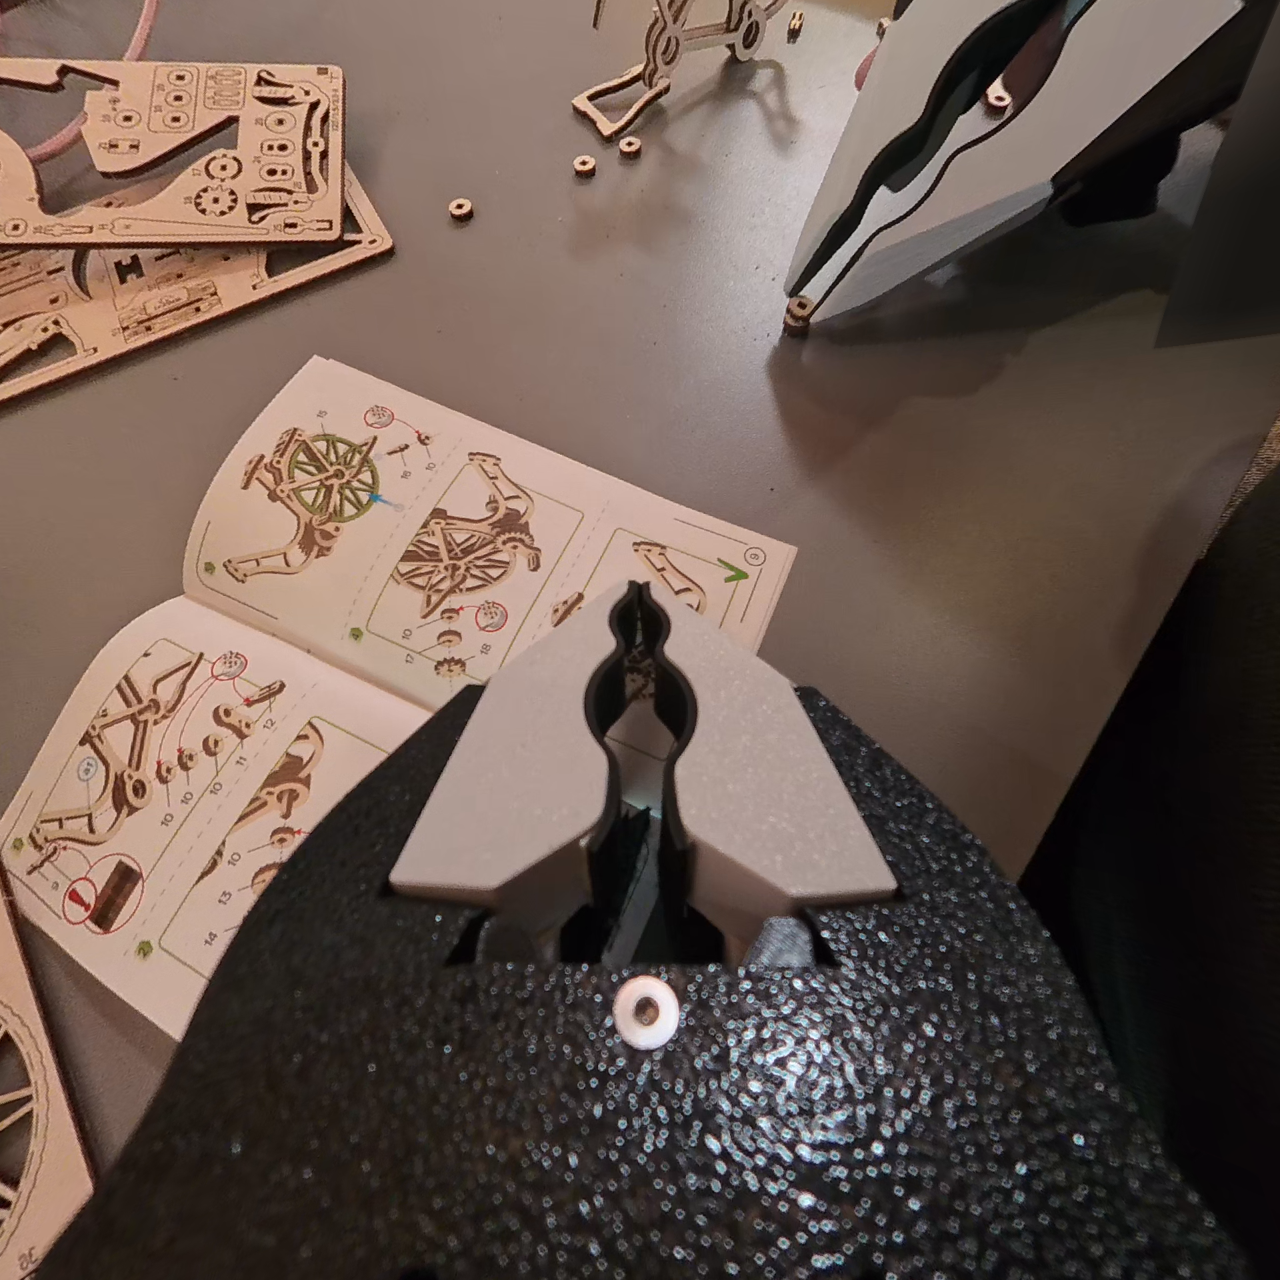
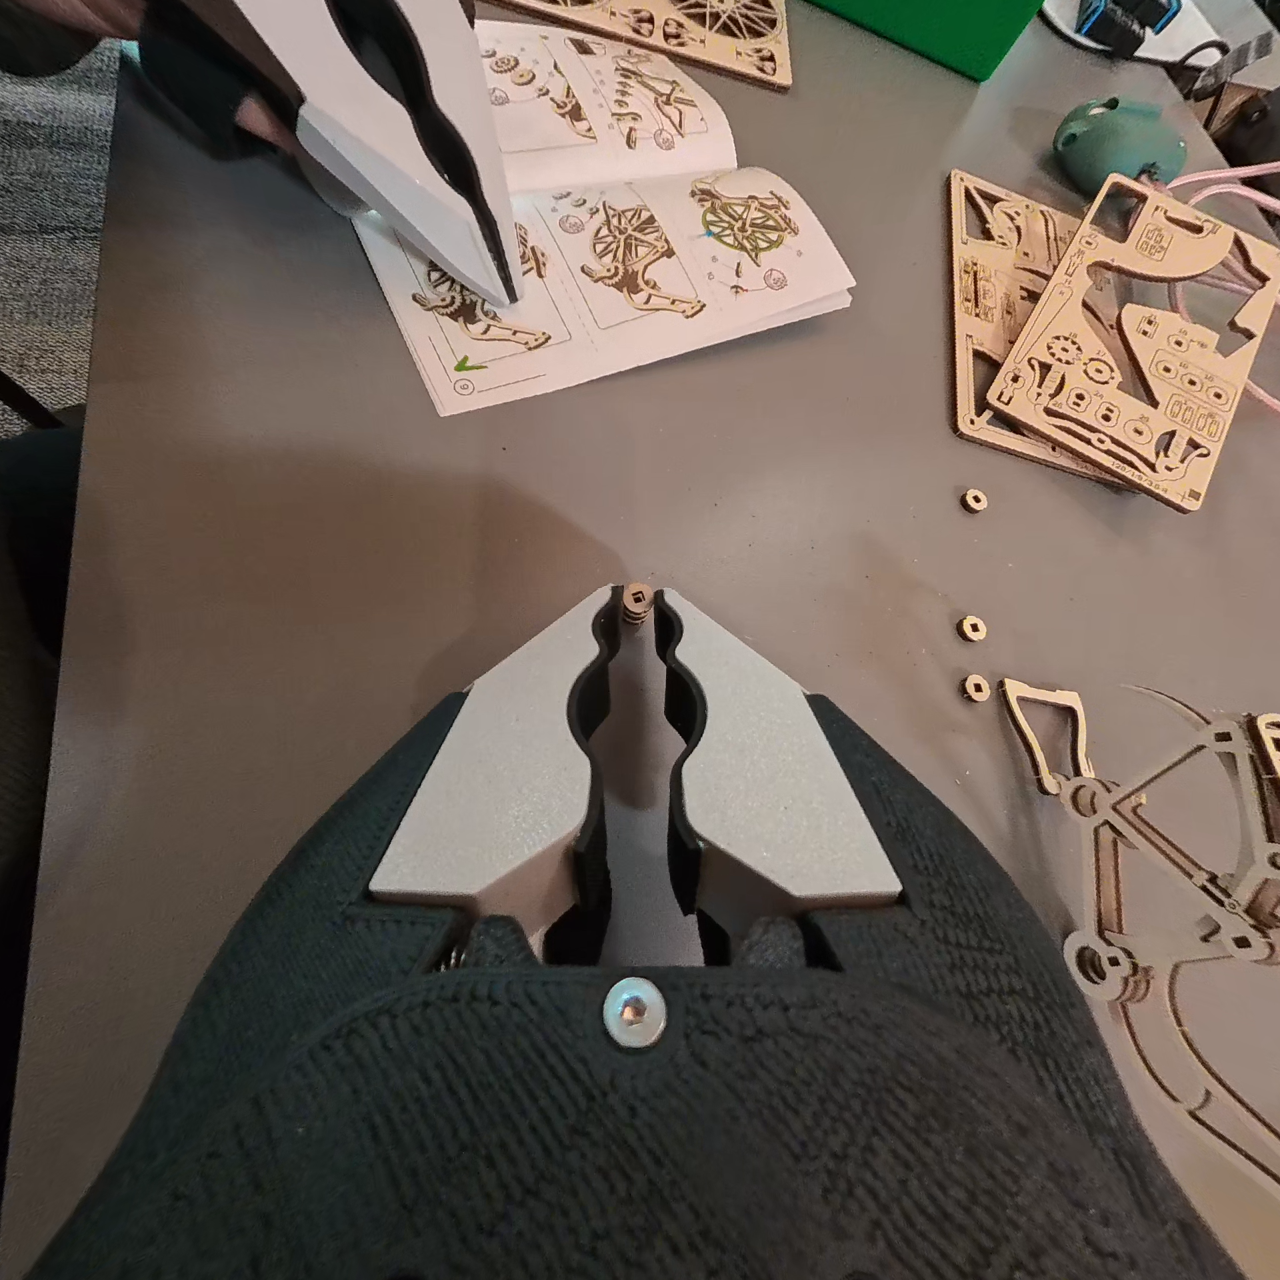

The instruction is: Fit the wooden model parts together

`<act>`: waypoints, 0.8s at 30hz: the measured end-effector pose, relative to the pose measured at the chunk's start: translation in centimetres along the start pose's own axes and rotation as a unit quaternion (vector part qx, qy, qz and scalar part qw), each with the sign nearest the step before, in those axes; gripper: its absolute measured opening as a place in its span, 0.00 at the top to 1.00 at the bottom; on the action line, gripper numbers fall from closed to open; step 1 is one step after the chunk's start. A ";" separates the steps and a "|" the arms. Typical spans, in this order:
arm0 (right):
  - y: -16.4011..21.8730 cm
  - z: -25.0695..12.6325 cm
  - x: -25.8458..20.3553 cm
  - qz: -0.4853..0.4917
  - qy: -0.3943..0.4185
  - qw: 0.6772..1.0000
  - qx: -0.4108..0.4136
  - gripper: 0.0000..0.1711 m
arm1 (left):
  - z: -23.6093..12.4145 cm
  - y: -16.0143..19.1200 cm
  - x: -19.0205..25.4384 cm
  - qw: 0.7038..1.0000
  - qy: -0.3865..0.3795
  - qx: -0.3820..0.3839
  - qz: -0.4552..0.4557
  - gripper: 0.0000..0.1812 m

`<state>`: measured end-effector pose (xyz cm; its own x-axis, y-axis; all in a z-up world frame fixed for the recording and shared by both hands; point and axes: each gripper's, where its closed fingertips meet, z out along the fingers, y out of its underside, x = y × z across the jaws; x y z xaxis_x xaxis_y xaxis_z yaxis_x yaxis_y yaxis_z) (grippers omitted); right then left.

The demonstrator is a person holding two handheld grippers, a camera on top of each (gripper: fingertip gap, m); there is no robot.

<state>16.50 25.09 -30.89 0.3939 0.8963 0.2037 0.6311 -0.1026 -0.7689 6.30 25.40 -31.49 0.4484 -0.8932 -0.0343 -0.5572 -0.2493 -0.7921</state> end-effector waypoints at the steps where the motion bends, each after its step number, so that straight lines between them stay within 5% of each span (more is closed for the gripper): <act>1: 0.0 0.0 0.0 0.000 0.000 1.000 0.001 0.96 | 0.0 0.0 0.0 1.000 0.000 0.000 0.000 1.00; 17: 0.1 0.1 0.0 0.003 -0.001 1.000 -0.001 0.94 | 0.0 0.0 0.0 1.000 0.001 0.000 -0.001 1.00; 24: -0.9 -1.0 1.6 0.009 0.046 0.998 0.041 0.85 | 0.0 0.0 0.0 1.000 0.001 0.000 -0.002 1.00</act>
<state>17.23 26.22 -29.24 0.4658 0.8514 0.2413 0.5680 -0.0785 -0.8193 6.29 25.43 -31.50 0.4483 -0.8934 -0.0302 -0.5563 -0.2523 -0.7918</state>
